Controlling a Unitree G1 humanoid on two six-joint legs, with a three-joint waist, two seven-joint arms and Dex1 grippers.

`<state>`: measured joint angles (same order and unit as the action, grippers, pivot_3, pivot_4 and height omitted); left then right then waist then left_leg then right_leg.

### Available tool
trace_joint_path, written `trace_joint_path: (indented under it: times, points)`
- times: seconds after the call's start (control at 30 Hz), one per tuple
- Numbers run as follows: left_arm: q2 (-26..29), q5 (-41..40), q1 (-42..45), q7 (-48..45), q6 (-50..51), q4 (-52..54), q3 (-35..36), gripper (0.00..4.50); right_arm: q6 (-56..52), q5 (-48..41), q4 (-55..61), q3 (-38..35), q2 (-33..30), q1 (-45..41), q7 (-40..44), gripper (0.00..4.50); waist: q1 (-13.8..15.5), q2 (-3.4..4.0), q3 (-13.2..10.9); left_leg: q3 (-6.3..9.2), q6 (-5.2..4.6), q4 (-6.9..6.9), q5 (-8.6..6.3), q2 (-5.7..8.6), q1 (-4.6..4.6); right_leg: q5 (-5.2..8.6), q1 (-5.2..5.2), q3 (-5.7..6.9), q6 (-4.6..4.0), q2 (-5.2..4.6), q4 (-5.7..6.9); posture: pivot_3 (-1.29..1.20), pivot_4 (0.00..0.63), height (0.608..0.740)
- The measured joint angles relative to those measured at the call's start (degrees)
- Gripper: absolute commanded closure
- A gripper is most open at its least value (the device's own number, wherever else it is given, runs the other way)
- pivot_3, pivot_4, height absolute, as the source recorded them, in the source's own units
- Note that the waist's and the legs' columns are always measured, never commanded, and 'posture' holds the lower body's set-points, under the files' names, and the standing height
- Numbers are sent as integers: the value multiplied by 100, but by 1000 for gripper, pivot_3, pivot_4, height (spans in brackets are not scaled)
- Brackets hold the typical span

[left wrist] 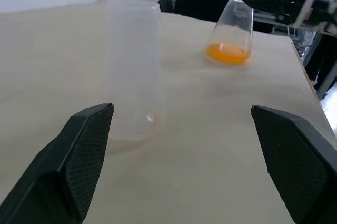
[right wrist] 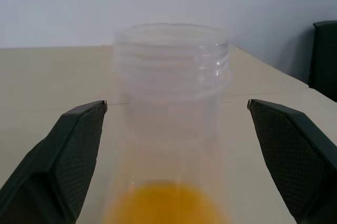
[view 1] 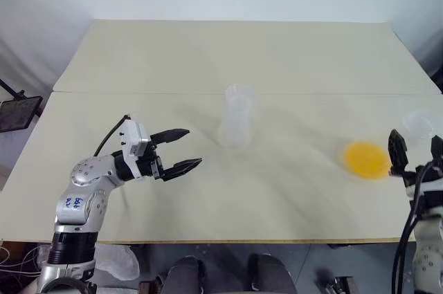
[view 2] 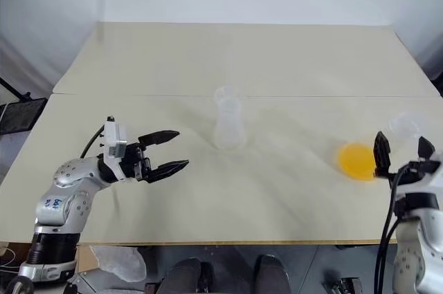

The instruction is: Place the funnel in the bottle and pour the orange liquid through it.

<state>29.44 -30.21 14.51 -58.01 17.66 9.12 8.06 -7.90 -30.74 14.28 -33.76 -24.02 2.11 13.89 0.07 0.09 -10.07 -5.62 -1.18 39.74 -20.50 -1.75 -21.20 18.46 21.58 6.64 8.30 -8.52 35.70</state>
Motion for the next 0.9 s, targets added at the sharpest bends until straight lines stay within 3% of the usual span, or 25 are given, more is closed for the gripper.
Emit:
trace_joint_path:
  times: [0.67,0.77,0.83,0.9]
  points:
    - [76,-158,-185,487,230,643,33,61,-209,417,-1115,207,-86,-1157,-325,0,-19,0,0,-4,0,-2,0,0,-1,0,0,0,0,1,-5,0,150,740]
    - [76,-158,-169,519,230,645,33,0,-190,425,-1256,206,-87,-1274,-304,604,-16,0,0,-4,0,-2,0,1,-1,0,0,0,0,1,-5,0,150,740]
    - [76,-158,-165,537,229,646,33,0,-131,427,-1371,206,-87,-1380,-270,1263,-21,0,0,-5,0,-2,0,0,-1,0,0,0,0,1,-5,0,150,740]
    - [76,-158,-164,542,226,648,33,0,-99,428,-1428,209,-87,-1425,-222,1565,-19,0,0,-5,0,-2,0,1,-1,0,0,0,0,1,-5,0,150,740]
